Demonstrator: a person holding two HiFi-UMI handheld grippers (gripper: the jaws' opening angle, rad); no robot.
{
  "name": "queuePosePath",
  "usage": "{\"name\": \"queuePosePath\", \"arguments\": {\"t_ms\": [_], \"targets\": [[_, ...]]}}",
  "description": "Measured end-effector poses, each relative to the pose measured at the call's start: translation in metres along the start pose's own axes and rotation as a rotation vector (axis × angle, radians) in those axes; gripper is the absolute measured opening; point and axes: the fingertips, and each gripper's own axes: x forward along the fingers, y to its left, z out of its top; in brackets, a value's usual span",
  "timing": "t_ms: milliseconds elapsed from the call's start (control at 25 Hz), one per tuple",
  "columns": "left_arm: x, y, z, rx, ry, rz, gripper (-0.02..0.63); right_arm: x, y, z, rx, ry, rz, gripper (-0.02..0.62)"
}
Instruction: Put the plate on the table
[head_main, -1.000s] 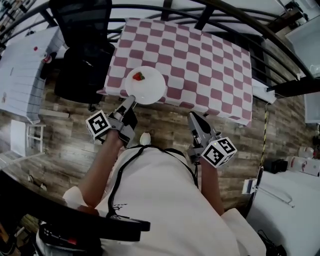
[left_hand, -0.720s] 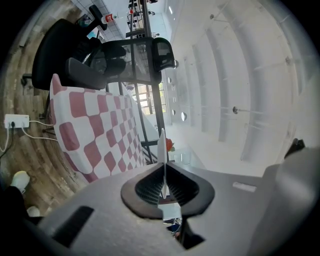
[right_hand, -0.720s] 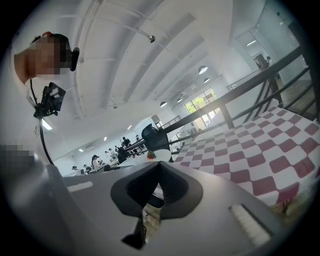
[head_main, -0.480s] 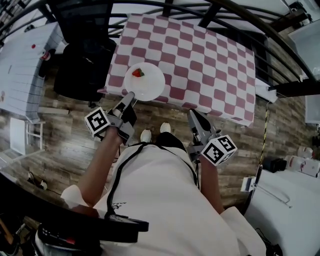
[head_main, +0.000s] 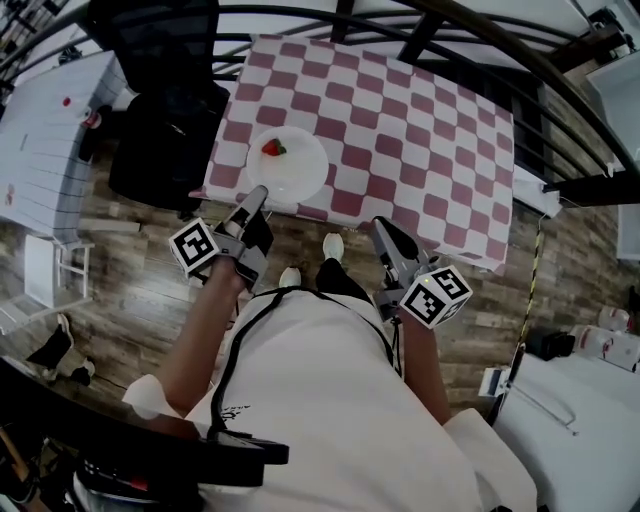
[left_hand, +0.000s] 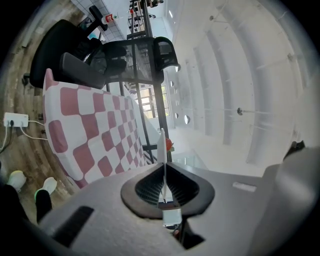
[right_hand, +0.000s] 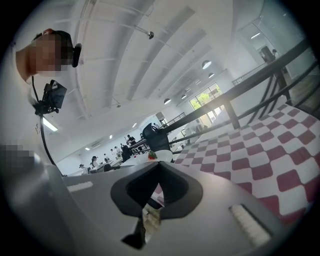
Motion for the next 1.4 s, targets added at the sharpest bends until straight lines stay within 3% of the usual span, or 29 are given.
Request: {"name": "queuePosePath", "arguments": {"t_ms": [680, 1040, 1400], "targets": [[0.114, 0.008, 0.011, -0.004, -0.075, -0.015, 0.021, 0.054, -0.102, 0.089, -0.029, 0.042, 0.109, 0.009], [0.168, 0.034, 0.015, -0.023, -0.105, -0.020, 0.020, 0.077, -0.150, 0.097, -0.013, 0.118, 0.136, 0.009], [0.209, 0.085, 0.016, -0.025, -0.071, 0.009, 0.021, 0.093, -0.188, 0.095, 0.009, 0.167, 0.132, 0.009]]}}
